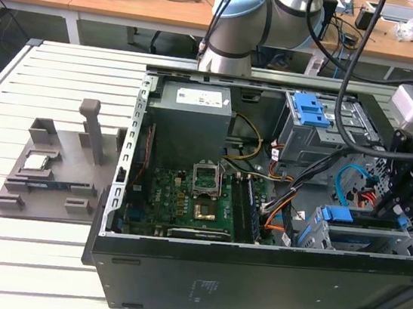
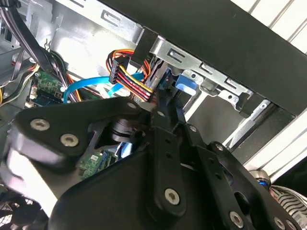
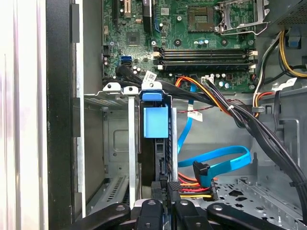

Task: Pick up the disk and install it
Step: 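Insert the first disk wire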

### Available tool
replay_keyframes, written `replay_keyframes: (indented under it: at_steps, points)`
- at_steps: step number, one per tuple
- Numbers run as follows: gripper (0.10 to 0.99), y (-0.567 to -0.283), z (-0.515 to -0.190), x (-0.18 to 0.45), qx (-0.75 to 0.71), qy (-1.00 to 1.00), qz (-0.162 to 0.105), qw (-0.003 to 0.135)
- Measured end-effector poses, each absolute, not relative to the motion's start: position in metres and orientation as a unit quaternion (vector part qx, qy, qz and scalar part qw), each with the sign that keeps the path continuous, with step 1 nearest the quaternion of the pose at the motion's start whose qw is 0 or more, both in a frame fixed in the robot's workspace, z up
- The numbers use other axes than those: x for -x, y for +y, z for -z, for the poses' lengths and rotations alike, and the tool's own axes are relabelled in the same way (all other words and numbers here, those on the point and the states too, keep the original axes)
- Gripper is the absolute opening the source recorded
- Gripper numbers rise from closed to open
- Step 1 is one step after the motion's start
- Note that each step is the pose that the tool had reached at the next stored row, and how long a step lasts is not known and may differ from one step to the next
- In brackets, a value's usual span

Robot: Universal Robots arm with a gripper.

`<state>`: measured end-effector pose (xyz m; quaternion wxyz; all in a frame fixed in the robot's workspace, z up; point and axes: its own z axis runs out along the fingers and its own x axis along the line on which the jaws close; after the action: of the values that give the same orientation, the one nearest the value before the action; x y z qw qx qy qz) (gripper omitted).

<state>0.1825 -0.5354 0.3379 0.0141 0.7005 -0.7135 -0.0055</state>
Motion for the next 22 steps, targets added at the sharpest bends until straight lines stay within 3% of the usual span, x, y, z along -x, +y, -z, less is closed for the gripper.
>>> replay_keyframes:
  at_steps: [1, 2, 22]
  points:
    - [0.176, -0.535, -0.338, -0.183, -0.701, -0.713, 0.005, 0.014]
    - [0.239, -0.535, -0.338, -0.183, -0.701, -0.713, 0.005, 0.014]
    - [0.239, -0.535, -0.386, -0.183, -0.701, -0.713, 0.005, 0.014]
